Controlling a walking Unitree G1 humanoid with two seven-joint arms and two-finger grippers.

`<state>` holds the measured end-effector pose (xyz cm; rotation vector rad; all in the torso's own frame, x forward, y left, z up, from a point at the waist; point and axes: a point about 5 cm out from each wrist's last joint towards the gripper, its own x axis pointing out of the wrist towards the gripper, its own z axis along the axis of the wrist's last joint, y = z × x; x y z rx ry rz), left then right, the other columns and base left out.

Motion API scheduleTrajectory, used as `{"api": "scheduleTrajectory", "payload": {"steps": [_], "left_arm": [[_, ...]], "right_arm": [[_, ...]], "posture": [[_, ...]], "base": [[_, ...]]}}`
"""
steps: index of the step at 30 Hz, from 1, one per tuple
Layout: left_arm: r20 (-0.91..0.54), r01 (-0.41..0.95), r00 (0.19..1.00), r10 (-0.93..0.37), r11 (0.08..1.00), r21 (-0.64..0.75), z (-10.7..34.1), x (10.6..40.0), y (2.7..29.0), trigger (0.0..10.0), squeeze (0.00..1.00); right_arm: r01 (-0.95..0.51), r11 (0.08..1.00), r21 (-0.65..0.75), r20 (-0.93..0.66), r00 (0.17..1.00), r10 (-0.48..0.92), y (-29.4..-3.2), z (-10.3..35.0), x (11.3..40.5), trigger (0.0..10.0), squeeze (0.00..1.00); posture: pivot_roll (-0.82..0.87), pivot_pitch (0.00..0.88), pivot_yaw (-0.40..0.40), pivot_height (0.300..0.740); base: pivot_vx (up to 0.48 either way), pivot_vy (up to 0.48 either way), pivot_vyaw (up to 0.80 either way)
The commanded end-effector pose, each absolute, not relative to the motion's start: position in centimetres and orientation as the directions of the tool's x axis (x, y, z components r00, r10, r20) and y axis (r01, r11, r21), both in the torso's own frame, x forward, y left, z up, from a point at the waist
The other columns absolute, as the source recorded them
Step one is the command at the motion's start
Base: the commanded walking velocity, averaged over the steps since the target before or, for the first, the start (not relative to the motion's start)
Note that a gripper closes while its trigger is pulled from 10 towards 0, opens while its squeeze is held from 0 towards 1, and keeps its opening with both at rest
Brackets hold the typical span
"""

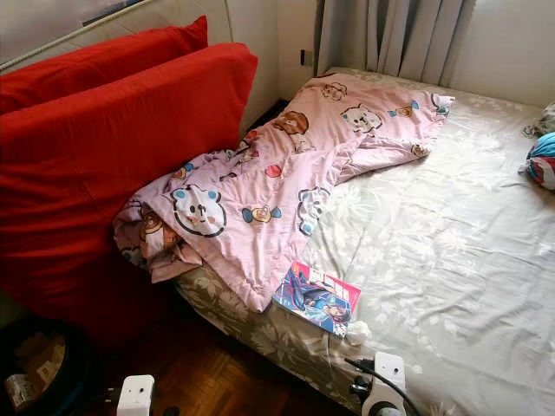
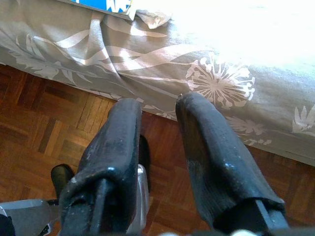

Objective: Clean up the room

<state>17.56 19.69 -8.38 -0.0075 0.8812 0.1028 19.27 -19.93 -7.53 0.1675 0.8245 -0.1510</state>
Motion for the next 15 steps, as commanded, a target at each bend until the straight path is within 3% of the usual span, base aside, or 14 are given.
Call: {"api": "scheduleTrajectory", "payload": {"steps": [1,15], "left_arm": [[-0.791,-0.2,0.585,0.177,0.977,0.071,-7.81,17.82,23.09,10.0,0.0],[-0.784,-0.209,0.591,0.188,0.975,0.077,-7.73,17.95,23.11,10.0,0.0]], "right_arm": [[0.142,0.983,0.113,-0.719,0.695,-0.018,-20.82,-7.66,18.19,10.0,0.0],[0.125,0.987,0.098,-0.712,0.702,-0.018,-20.83,-7.62,18.16,10.0,0.0]], "posture": [[-0.12,0.0,0.059,0.74],[-0.13,0.0,0.07,0.74]], "base": [[0.0,0.0,0.0],[0.0,0.0,0.0]]}}
